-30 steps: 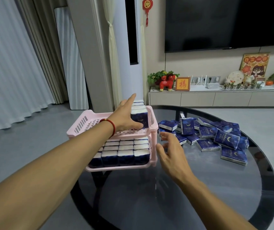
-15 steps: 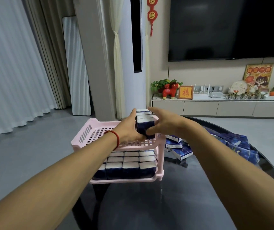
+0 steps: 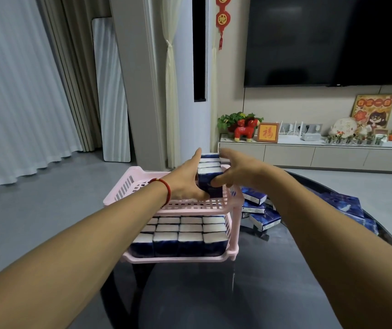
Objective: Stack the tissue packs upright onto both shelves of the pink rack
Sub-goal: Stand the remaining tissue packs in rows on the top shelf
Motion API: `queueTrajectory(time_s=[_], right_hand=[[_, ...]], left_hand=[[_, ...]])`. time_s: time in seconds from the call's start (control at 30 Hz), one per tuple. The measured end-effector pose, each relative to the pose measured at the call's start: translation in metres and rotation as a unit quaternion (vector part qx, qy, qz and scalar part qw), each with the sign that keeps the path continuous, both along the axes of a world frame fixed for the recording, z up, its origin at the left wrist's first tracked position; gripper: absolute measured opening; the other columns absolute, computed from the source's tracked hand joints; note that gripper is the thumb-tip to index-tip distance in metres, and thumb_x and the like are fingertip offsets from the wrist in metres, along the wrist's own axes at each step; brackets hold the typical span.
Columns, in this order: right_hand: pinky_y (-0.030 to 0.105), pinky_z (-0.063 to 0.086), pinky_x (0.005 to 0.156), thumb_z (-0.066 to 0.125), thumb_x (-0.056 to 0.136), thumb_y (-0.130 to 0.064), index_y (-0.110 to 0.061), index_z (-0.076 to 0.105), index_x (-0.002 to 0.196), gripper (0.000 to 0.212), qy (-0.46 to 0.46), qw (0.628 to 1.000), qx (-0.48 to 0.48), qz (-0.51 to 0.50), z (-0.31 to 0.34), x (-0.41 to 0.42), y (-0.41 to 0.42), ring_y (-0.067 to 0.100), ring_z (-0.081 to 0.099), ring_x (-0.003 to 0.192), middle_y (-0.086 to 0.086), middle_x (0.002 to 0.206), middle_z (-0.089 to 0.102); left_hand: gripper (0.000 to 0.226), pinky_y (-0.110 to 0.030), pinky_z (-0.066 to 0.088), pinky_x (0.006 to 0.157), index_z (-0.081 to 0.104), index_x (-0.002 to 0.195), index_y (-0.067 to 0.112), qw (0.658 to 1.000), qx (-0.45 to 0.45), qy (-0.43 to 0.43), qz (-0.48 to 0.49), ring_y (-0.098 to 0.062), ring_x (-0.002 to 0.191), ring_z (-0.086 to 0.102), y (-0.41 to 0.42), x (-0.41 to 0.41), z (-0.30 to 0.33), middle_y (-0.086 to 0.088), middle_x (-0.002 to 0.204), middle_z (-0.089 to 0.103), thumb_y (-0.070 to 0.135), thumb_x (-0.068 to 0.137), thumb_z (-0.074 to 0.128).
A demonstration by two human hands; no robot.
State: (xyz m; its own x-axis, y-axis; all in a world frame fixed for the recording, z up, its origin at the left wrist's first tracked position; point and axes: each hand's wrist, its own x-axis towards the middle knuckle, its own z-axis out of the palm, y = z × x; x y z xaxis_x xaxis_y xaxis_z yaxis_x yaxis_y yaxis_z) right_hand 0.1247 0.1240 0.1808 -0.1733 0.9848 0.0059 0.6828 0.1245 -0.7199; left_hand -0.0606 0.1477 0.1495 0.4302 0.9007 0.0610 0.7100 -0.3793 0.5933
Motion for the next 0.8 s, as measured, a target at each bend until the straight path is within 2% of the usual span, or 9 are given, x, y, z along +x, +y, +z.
queueTrajectory(time_s=[0.1,0.17,0.23,0.47,0.6,0.73,0.8], right_hand=[[0.047,0.057,0.095,0.084,0.078,-0.007,-0.02,0.032,0.155,0.094,-0.008,1.0,0.006,0.0,-0.002,-0.001,0.003,0.027,0.07,0.102,0.009,0.126,0.064],[0.047,0.057,0.096,0.085,0.077,-0.009,-0.019,0.038,0.151,0.089,-0.005,1.0,0.022,-0.005,-0.004,0.0,0.002,0.027,0.067,0.107,0.006,0.137,0.057],[0.047,0.056,0.098,0.086,0.076,-0.01,-0.019,0.04,0.149,0.087,0.002,1.0,0.028,-0.007,-0.007,0.001,0.001,0.027,0.063,0.114,0.004,0.143,0.052],[0.047,0.056,0.099,0.086,0.076,-0.01,-0.02,0.038,0.149,0.088,0.015,0.999,0.027,-0.011,-0.008,0.002,-0.001,0.027,0.062,0.115,0.006,0.139,0.055],[0.046,0.054,0.101,0.086,0.076,-0.013,-0.017,0.032,0.154,0.096,0.004,0.999,0.034,-0.015,-0.009,-0.001,-0.003,0.027,0.062,0.117,0.007,0.142,0.055],[0.045,0.053,0.101,0.088,0.074,-0.012,-0.018,0.029,0.156,0.101,-0.005,0.999,0.036,-0.013,-0.008,0.0,-0.006,0.029,0.061,0.119,0.009,0.146,0.051],[0.047,0.053,0.102,0.088,0.074,-0.011,-0.019,0.029,0.156,0.101,0.003,0.999,0.037,-0.009,-0.008,0.002,-0.009,0.029,0.059,0.121,0.011,0.148,0.049]], left_hand=[[0.128,-0.046,0.049,0.109,0.007,0.162,0.027,0.999,0.041,0.023,-0.002,-0.028,0.13,0.053,-0.003,-0.001,0.003,-0.005,0.153,0.04,0.026,0.066,0.091],[0.111,-0.046,0.053,0.104,0.025,0.155,0.022,0.998,0.064,0.02,-0.008,-0.027,0.123,0.057,-0.005,0.0,0.004,-0.005,0.144,0.047,0.025,0.066,0.092],[0.102,-0.043,0.056,0.099,0.03,0.149,0.023,0.998,0.067,0.006,-0.015,-0.025,0.116,0.06,-0.006,0.001,0.003,-0.004,0.135,0.054,0.02,0.068,0.091],[0.117,-0.033,0.053,0.098,0.01,0.154,0.035,0.999,-0.005,-0.051,-0.012,-0.024,0.113,0.063,-0.005,-0.003,0.001,-0.004,0.134,0.05,0.01,0.072,0.089],[0.132,-0.045,0.046,0.112,-0.004,0.158,0.039,0.996,-0.051,-0.079,-0.004,-0.028,0.124,0.059,-0.004,-0.004,-0.001,0.0,0.136,0.044,0.005,0.071,0.09],[0.141,-0.046,0.042,0.115,-0.011,0.158,0.042,0.994,-0.067,-0.084,-0.005,-0.03,0.13,0.053,-0.005,-0.002,0.001,-0.005,0.156,0.036,0.006,0.069,0.092],[0.142,-0.047,0.042,0.115,-0.012,0.158,0.043,0.995,-0.061,-0.075,-0.004,-0.031,0.134,0.051,-0.006,-0.001,0.002,-0.008,0.16,0.031,0.008,0.069,0.092]])
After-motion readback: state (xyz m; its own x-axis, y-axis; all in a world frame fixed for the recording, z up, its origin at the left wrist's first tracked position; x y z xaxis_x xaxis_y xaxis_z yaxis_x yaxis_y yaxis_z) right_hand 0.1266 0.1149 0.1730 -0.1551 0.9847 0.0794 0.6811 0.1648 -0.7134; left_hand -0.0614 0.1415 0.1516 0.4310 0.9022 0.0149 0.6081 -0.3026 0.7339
